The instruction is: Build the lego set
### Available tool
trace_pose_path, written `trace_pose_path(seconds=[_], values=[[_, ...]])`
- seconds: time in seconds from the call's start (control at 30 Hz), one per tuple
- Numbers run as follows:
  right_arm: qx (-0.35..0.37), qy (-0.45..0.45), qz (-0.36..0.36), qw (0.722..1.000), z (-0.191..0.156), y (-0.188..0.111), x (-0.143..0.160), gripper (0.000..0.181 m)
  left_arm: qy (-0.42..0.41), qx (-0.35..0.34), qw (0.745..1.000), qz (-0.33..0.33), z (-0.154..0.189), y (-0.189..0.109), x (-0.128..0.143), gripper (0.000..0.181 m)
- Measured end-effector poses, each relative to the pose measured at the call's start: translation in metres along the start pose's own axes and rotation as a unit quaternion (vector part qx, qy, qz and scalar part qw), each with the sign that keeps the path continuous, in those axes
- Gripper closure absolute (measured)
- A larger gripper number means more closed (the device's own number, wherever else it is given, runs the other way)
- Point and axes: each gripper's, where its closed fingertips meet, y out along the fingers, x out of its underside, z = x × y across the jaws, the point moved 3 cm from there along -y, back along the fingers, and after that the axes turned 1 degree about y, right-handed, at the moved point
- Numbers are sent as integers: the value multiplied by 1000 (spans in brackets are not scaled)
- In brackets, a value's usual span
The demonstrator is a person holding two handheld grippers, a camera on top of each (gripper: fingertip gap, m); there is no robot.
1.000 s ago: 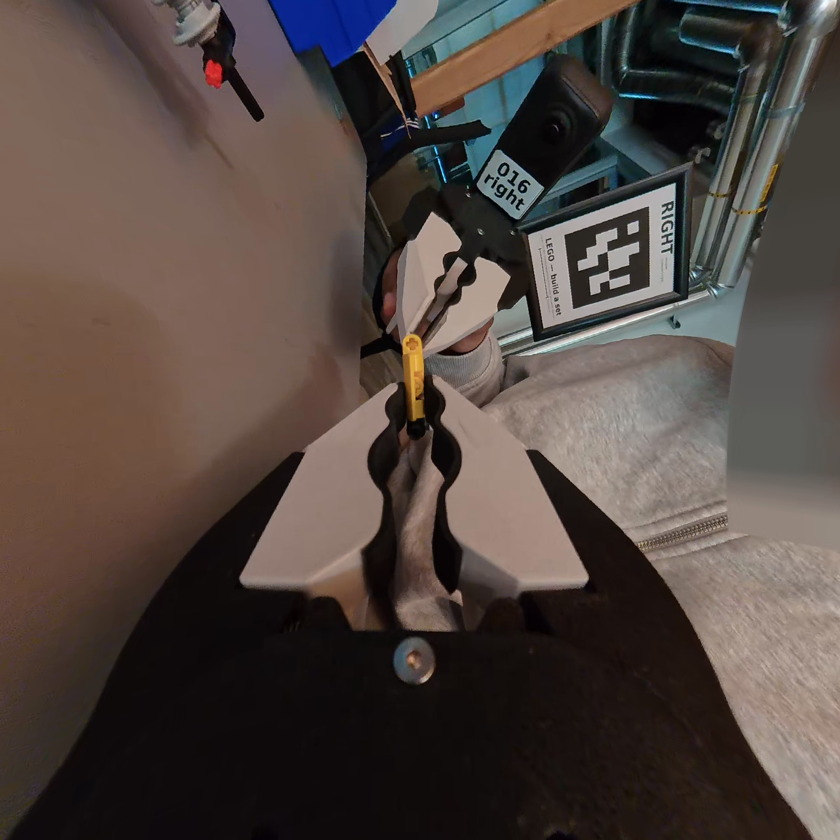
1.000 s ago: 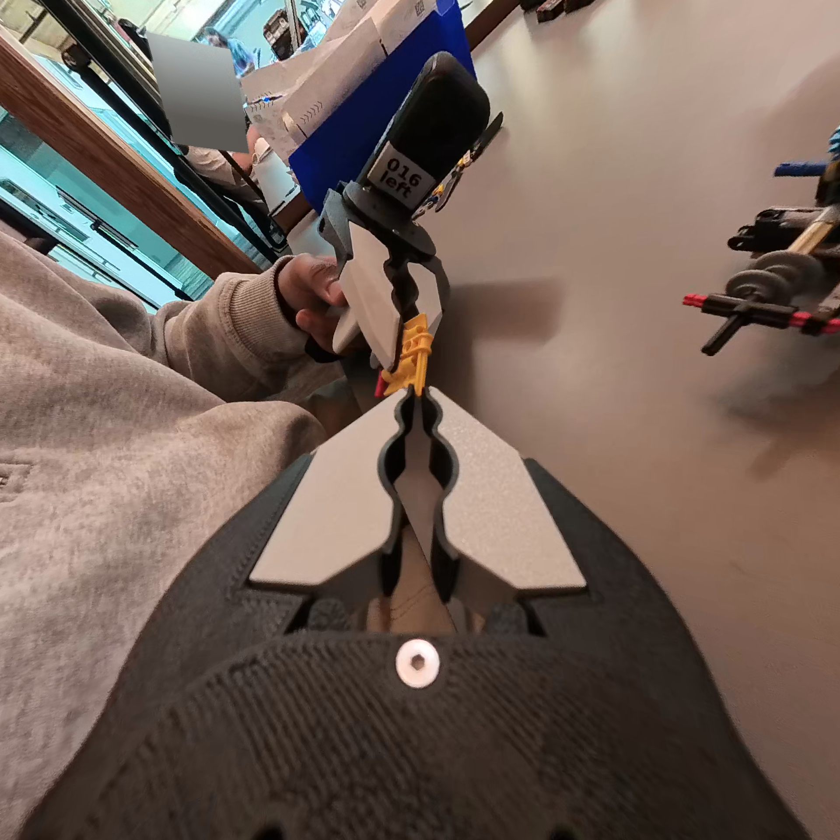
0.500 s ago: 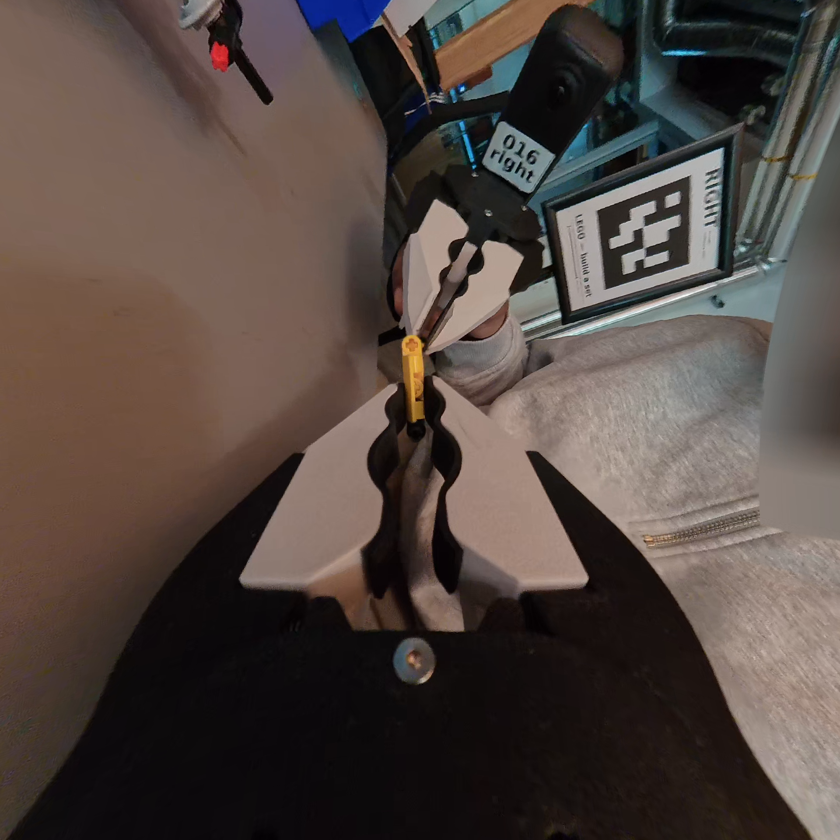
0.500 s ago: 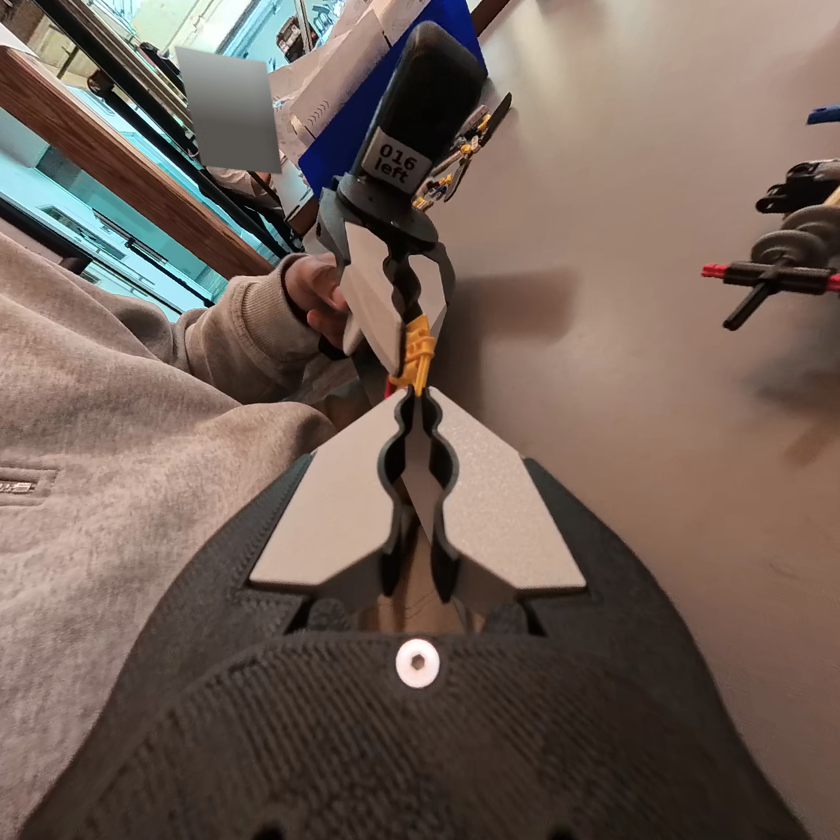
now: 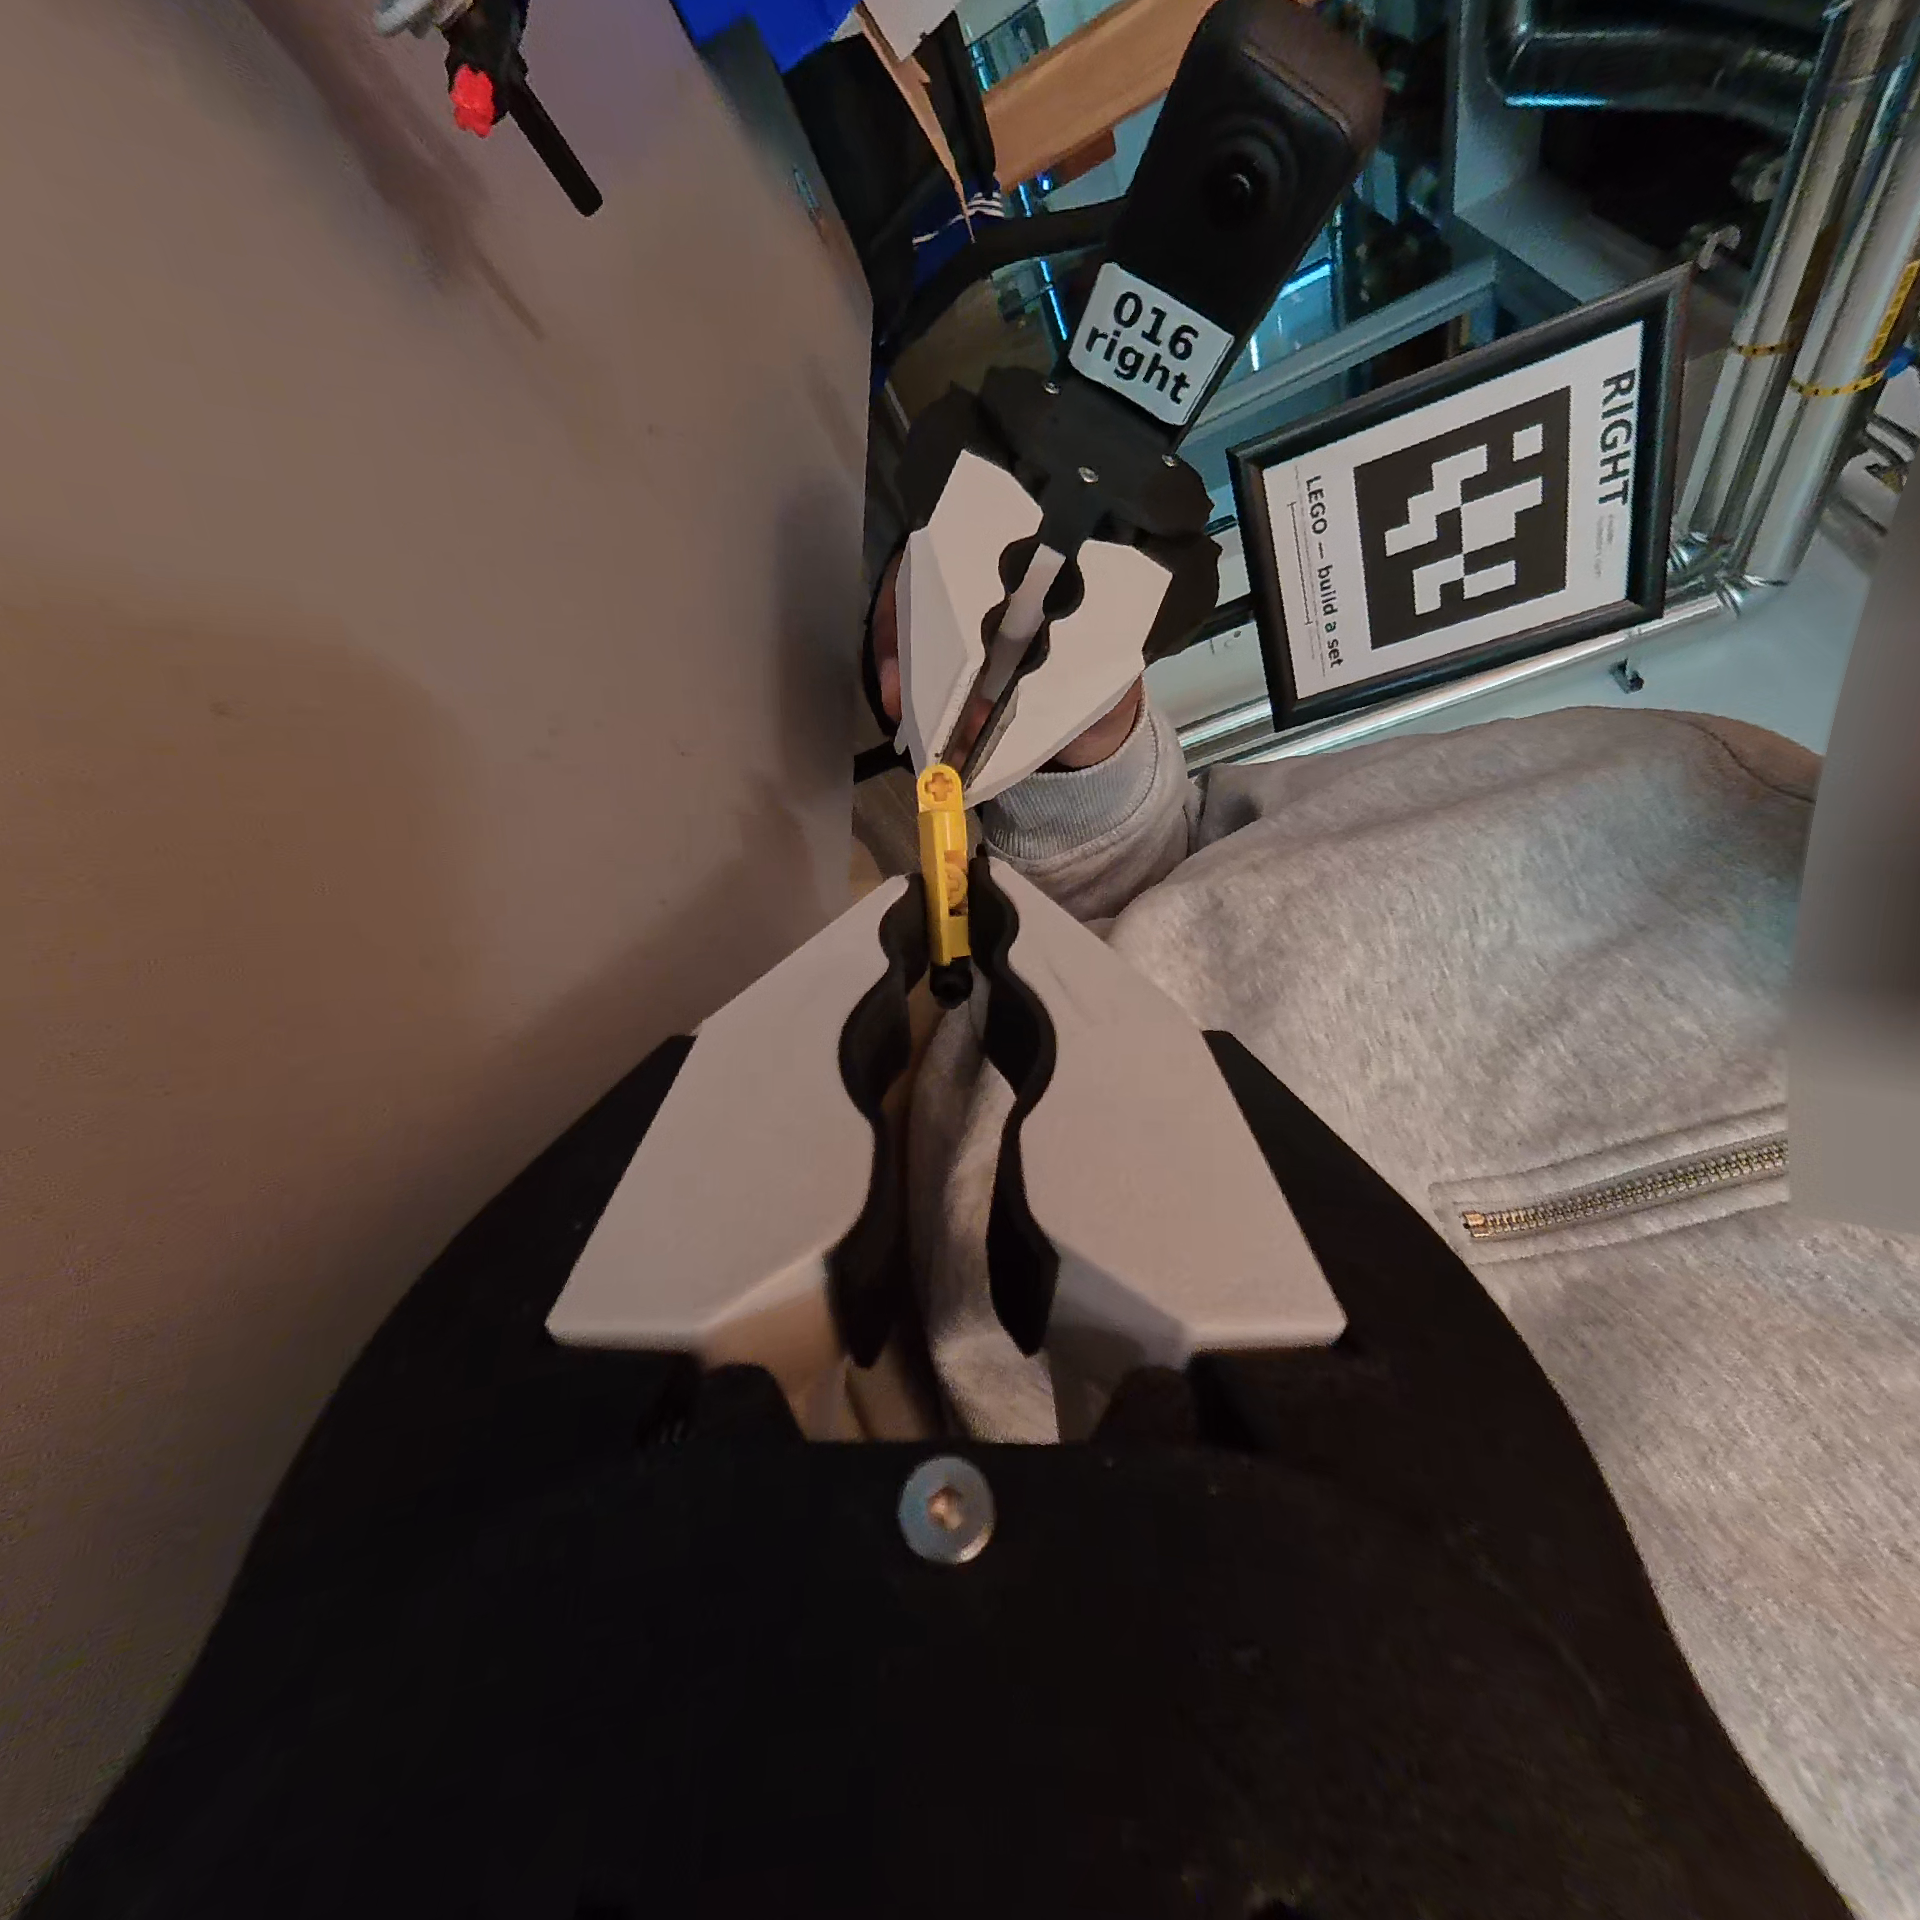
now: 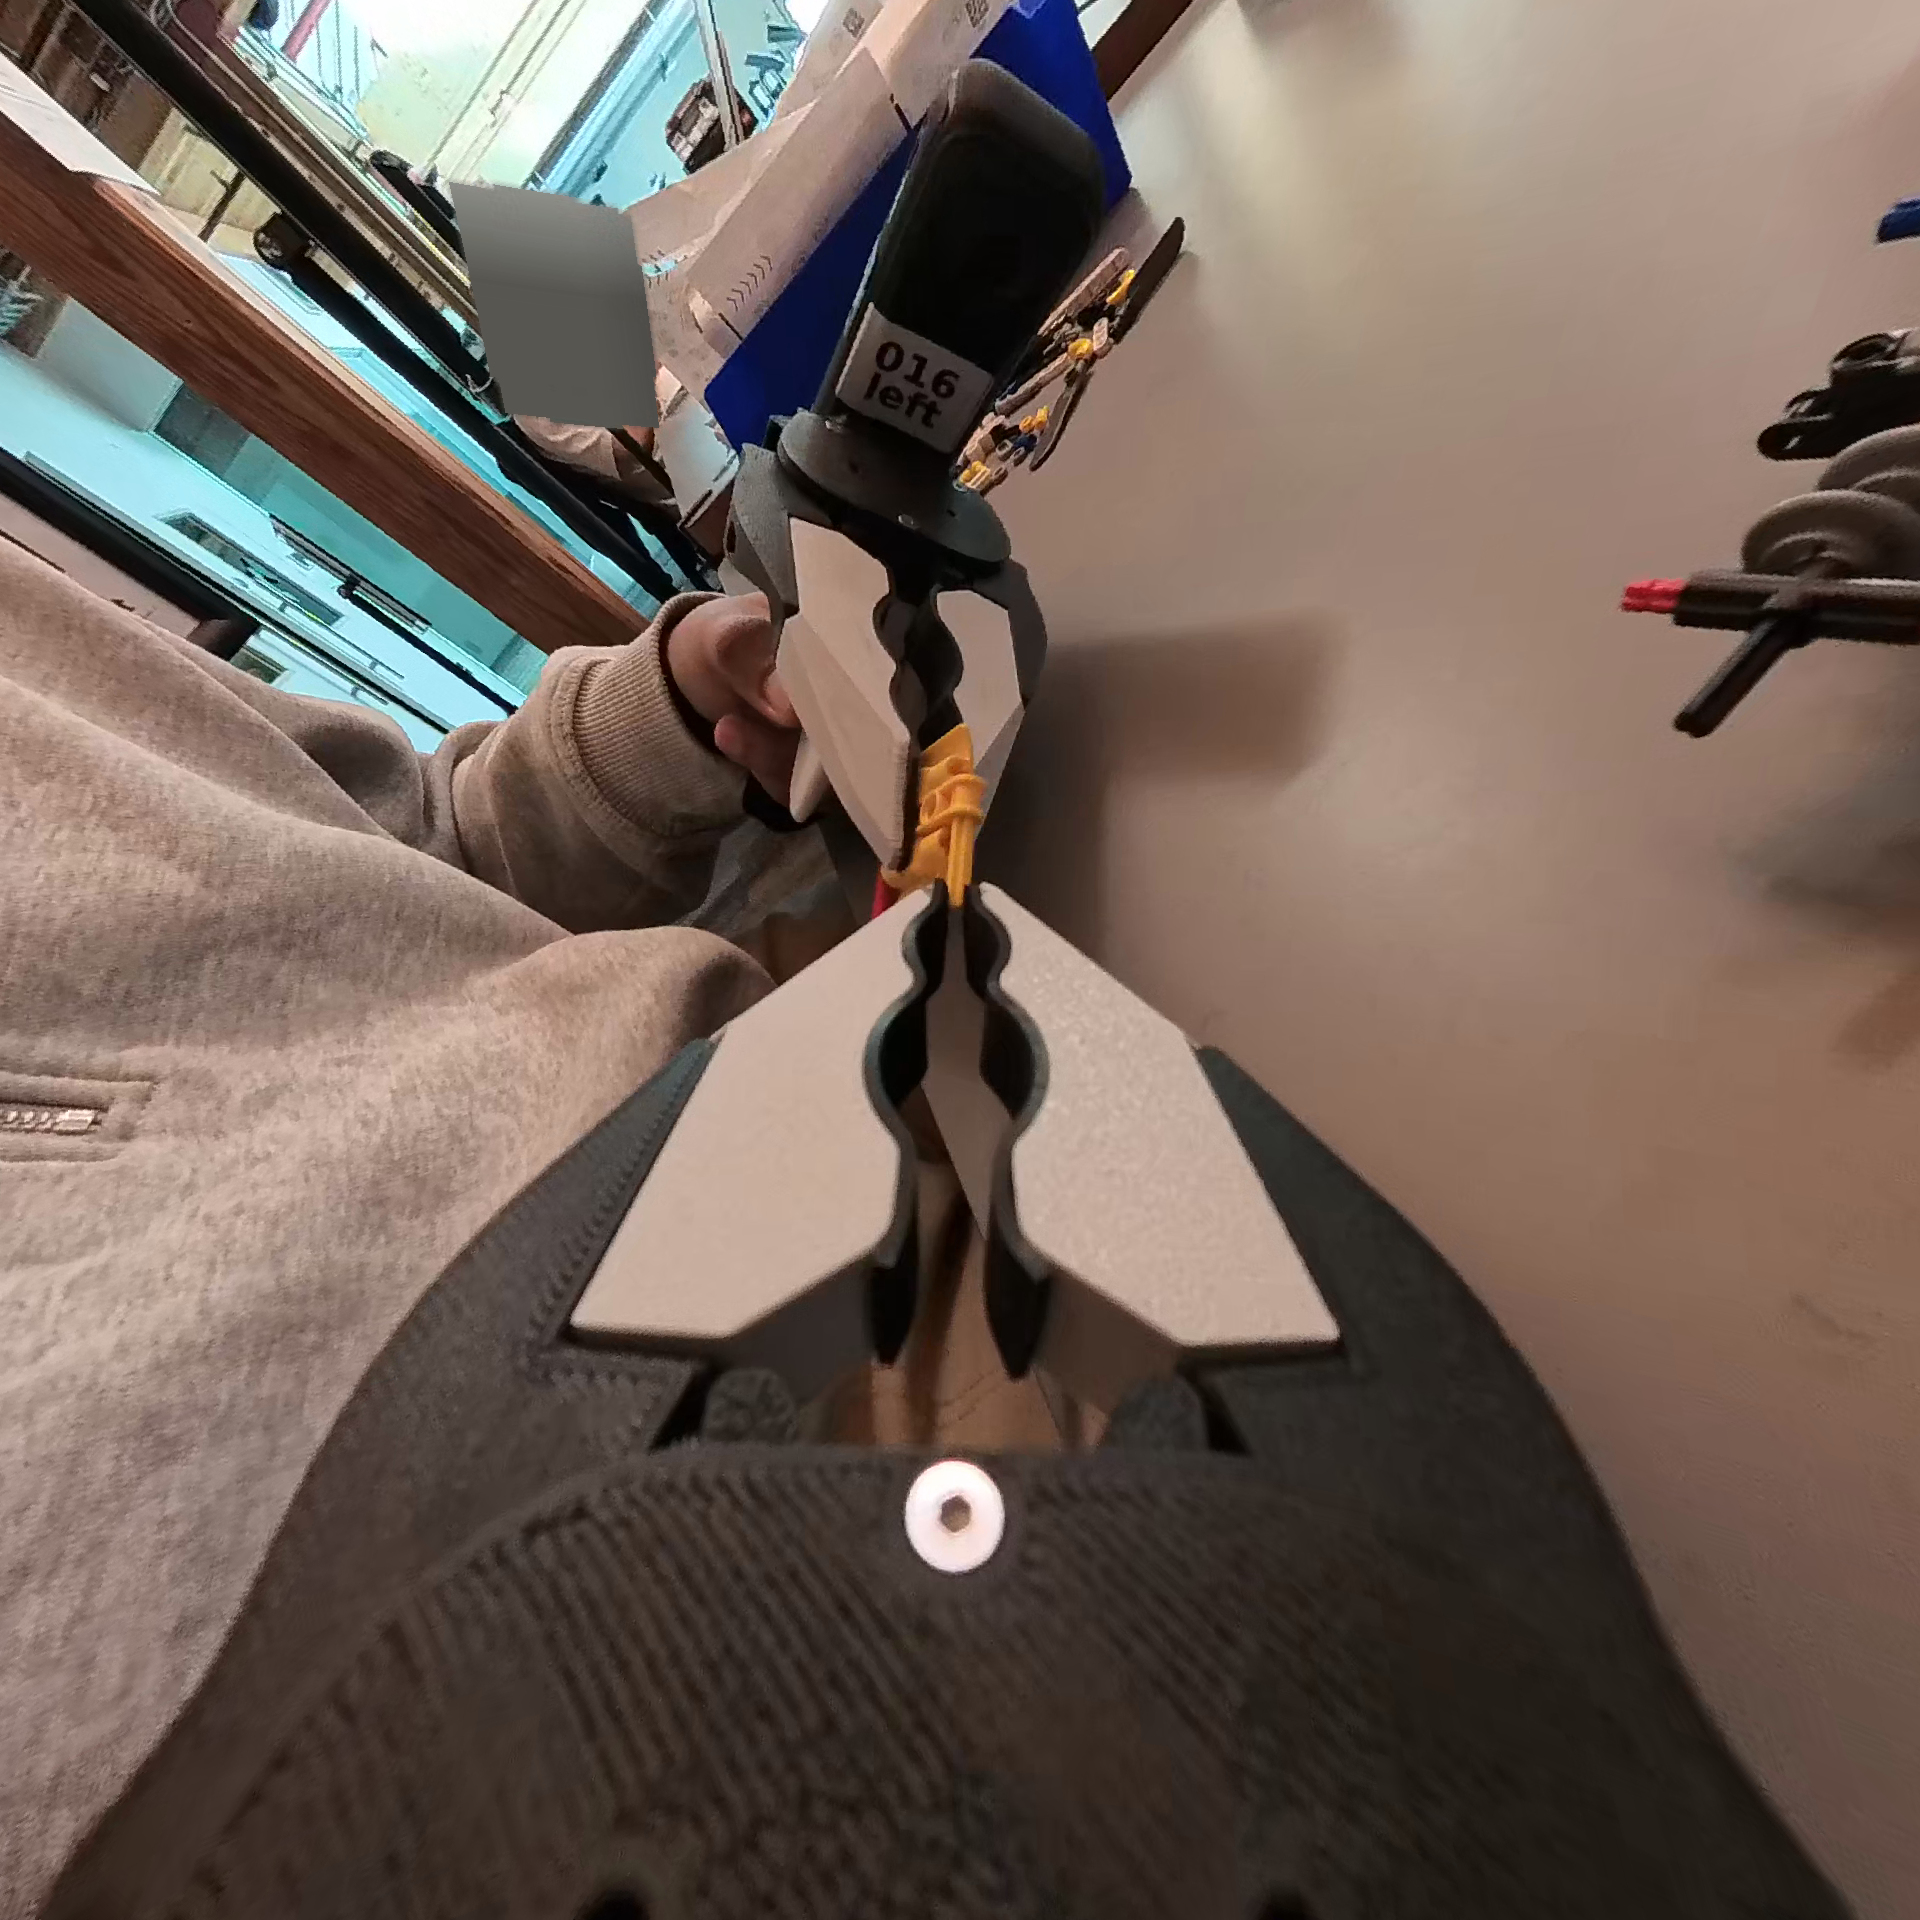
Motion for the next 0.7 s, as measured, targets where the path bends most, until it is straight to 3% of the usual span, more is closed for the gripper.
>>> trace_pose_path(seconds=[0.43, 0.6, 0.7], values=[[-13, -44, 15, 999, -5, 0, -4, 179, -9, 32, 999, 0, 5, -3, -1, 175], [-9, -111, 42, 993, -11, -8, -11, 158, -17, 50, 999, -7, 9, -4, 2, 176], [-33, -159, 54, 985, -21, -12, -14, 147, -38, 106, 994, -17, 18, -8, 5, 176]])
